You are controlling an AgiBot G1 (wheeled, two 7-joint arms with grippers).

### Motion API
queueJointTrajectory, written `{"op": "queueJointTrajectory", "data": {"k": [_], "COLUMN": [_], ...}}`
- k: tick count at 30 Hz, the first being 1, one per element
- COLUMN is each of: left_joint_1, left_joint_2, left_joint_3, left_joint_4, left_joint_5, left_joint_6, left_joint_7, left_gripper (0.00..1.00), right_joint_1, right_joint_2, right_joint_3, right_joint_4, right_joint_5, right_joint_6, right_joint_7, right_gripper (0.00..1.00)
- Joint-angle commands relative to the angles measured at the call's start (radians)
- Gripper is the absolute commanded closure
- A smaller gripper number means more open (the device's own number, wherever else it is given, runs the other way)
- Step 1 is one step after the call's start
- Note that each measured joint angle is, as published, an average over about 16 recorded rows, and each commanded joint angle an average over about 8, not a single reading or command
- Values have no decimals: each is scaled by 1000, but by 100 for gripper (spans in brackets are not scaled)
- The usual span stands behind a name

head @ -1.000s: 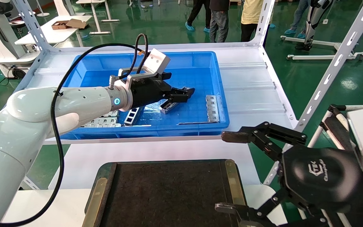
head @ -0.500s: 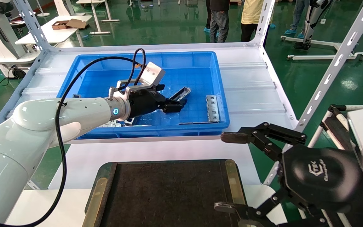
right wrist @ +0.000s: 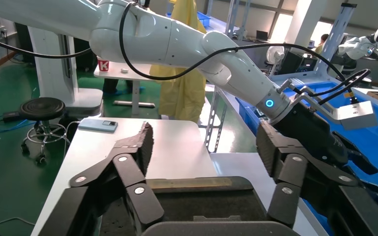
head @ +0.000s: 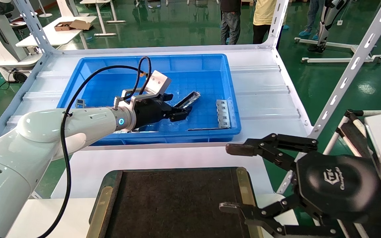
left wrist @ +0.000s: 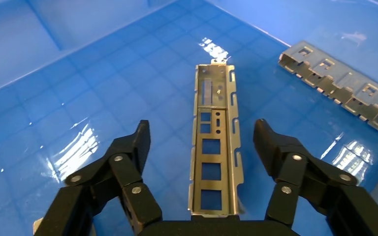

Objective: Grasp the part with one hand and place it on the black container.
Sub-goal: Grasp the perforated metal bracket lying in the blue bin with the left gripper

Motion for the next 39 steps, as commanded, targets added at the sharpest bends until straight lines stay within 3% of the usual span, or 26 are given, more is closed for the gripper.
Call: {"op": "queueJointTrajectory", "data": {"k": [1, 23, 32, 39], "left_joint_1": [0, -3, -10, 19], "left_joint_2": [0, -14, -81, -186], "left_joint_3": [8, 48, -17, -72], "left_joint_4": [4, -6, -51, -189], "left_joint_5": [-8, -129, -233, -324], "left_joint_6": [-4, 8, 145, 298], "left_joint_7": [0, 48, 143, 177], "left_gripper": [100, 100, 100, 100], "right_joint_1": [0, 0, 0, 1], "right_joint_2": [0, 1, 1, 1], "right_joint_3": [0, -2, -2, -3], "right_joint_4": [0, 0, 0, 0], "right_joint_5": [0, 1, 1, 2], "right_joint_6": [0, 1, 1, 1], "right_joint_7": [0, -1, -1, -1], "right_gripper": [100, 100, 100, 100]}}
